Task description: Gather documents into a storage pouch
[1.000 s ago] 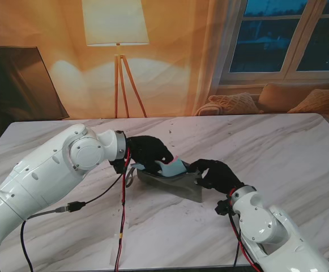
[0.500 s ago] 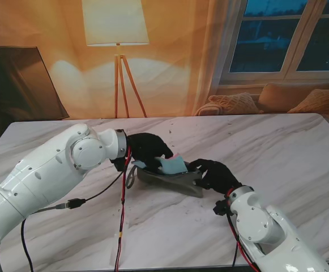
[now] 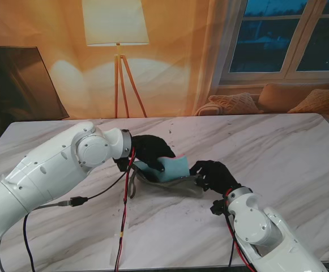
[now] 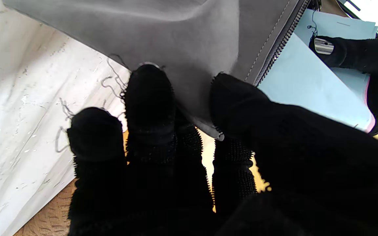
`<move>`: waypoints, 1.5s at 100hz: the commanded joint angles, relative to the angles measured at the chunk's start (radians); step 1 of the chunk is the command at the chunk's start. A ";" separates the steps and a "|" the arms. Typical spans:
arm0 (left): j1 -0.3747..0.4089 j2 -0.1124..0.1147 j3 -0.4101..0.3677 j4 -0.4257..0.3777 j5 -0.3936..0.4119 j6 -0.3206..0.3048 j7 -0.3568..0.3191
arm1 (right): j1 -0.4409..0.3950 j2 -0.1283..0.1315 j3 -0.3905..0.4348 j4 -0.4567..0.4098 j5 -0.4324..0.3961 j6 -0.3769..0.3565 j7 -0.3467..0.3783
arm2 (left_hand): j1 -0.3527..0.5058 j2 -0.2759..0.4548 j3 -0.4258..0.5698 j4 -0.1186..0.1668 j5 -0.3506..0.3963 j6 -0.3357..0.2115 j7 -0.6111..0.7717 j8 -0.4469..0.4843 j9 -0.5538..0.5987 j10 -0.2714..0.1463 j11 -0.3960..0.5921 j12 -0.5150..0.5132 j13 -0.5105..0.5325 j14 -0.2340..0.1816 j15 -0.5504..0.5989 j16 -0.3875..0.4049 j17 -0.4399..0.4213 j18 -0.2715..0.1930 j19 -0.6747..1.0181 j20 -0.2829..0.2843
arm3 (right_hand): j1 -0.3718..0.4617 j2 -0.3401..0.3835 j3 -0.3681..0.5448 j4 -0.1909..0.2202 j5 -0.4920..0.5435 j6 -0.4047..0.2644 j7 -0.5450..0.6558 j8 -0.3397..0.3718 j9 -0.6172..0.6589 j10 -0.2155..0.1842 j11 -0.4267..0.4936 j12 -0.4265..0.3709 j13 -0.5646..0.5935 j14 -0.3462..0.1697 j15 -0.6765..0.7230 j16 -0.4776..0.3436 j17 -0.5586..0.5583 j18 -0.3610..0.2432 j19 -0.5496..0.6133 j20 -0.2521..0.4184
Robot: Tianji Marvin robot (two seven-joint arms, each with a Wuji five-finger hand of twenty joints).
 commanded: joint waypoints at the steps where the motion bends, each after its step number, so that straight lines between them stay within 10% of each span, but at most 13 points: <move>1: -0.006 -0.006 0.006 0.014 -0.009 0.009 -0.019 | -0.004 -0.005 0.001 -0.003 0.009 0.007 0.013 | 0.028 0.027 0.047 0.021 0.016 -0.022 0.093 0.047 0.001 0.024 0.044 0.022 0.039 -0.030 0.048 0.012 0.016 -0.021 0.045 0.025 | -0.047 0.002 -0.005 -0.017 0.008 0.024 0.049 -0.009 0.017 0.002 0.026 0.002 0.009 -0.032 -0.008 -0.002 -0.002 0.008 -0.002 -0.020; 12: -0.003 -0.010 0.003 0.021 -0.006 0.007 -0.005 | -0.001 -0.004 -0.001 0.000 0.016 0.025 0.023 | 0.025 0.027 0.046 0.021 0.013 -0.024 0.088 0.049 0.000 0.024 0.044 0.022 0.036 -0.029 0.047 0.011 0.013 -0.021 0.043 0.026 | -0.148 0.007 0.025 0.000 -0.029 0.034 -0.113 0.060 -0.093 -0.013 0.032 -0.023 -0.066 -0.019 0.004 0.077 -0.086 0.017 0.009 0.031; 22: 0.007 -0.018 -0.005 0.031 0.007 -0.004 0.030 | 0.006 -0.003 -0.008 0.010 0.006 0.039 0.026 | 0.015 0.017 0.054 0.011 0.024 -0.011 0.057 0.010 0.003 0.011 0.015 0.004 0.026 -0.016 0.015 -0.005 0.010 -0.026 0.028 0.019 | -0.228 0.049 0.034 0.115 -0.081 0.046 -0.288 0.192 -0.193 -0.027 0.023 -0.072 -0.113 -0.017 0.029 0.109 -0.137 0.007 0.038 0.075; 60: 0.057 -0.008 -0.068 -0.008 0.005 0.026 0.022 | 0.032 -0.011 -0.033 0.047 -0.007 0.068 -0.005 | -0.085 0.016 0.067 -0.026 -0.022 0.032 -0.081 -0.076 -0.110 0.034 -0.308 -0.105 -0.163 0.114 -0.306 -0.125 -0.127 -0.012 -0.117 -0.073 | -0.204 0.033 0.055 0.125 -0.207 0.079 -0.302 0.185 -0.210 -0.023 0.067 -0.062 -0.098 -0.037 0.079 0.118 -0.123 -0.012 0.079 0.086; 71: 0.084 -0.004 -0.107 -0.035 0.029 0.039 0.032 | 0.036 -0.015 -0.038 0.053 -0.013 0.066 -0.023 | -0.107 0.029 0.047 -0.023 -0.066 0.037 -0.152 -0.067 -0.194 0.044 -0.452 -0.195 -0.206 0.127 -0.392 -0.167 -0.148 -0.001 -0.139 -0.093 | -0.105 0.016 0.036 0.004 -0.120 0.074 -0.252 0.181 -0.115 -0.010 0.074 -0.035 -0.054 -0.037 0.094 0.061 -0.081 -0.013 0.092 0.065; 96: 0.158 -0.009 -0.193 -0.077 0.069 0.072 0.097 | 0.034 -0.016 -0.041 0.052 -0.006 0.067 -0.022 | -0.092 0.052 0.028 -0.024 -0.100 0.034 -0.281 -0.028 -0.238 0.056 -0.556 -0.408 -0.187 0.151 -0.497 -0.249 -0.109 0.040 -0.132 -0.128 | -0.084 0.026 0.012 -0.013 -0.072 0.056 -0.190 0.113 -0.062 -0.015 0.056 -0.008 -0.037 -0.037 0.105 0.041 -0.068 -0.009 0.102 0.046; 110: 0.184 -0.017 -0.214 -0.080 0.059 0.086 0.124 | 0.033 -0.016 -0.042 0.051 -0.003 0.066 -0.023 | -0.020 0.040 -0.004 -0.054 -0.056 0.021 -0.261 -0.047 -0.095 0.073 -0.505 -0.413 -0.085 0.166 -0.483 -0.297 0.004 0.085 -0.064 -0.156 | -0.090 0.032 0.011 -0.013 -0.071 0.053 -0.186 0.111 -0.063 -0.014 0.057 -0.008 -0.038 -0.037 0.105 0.049 -0.068 -0.008 0.104 0.046; 129: 0.184 -0.022 -0.204 -0.059 0.052 0.072 0.141 | 0.032 -0.017 -0.041 0.050 0.001 0.065 -0.025 | 0.094 0.052 -0.041 -0.067 0.040 0.006 -0.125 -0.091 0.073 0.031 -0.244 -0.299 0.114 0.118 -0.181 -0.258 0.189 0.084 0.118 -0.260 | -0.127 0.042 0.014 -0.004 -0.079 0.053 -0.188 0.104 -0.080 -0.017 0.056 -0.009 -0.060 -0.028 0.086 0.063 -0.092 -0.004 0.090 0.042; 150: 0.168 -0.014 -0.193 -0.058 0.063 0.055 0.121 | 0.027 -0.015 -0.034 0.044 0.008 0.068 -0.013 | 0.137 0.085 -0.089 -0.015 0.011 -0.032 0.088 0.023 0.074 0.016 -0.011 -0.057 0.164 0.008 0.068 -0.126 0.187 0.058 0.171 -0.166 | -0.255 0.071 0.033 0.115 -0.105 0.054 -0.254 0.162 -0.168 -0.025 0.050 -0.051 -0.131 -0.004 0.022 0.087 -0.171 0.006 0.043 0.044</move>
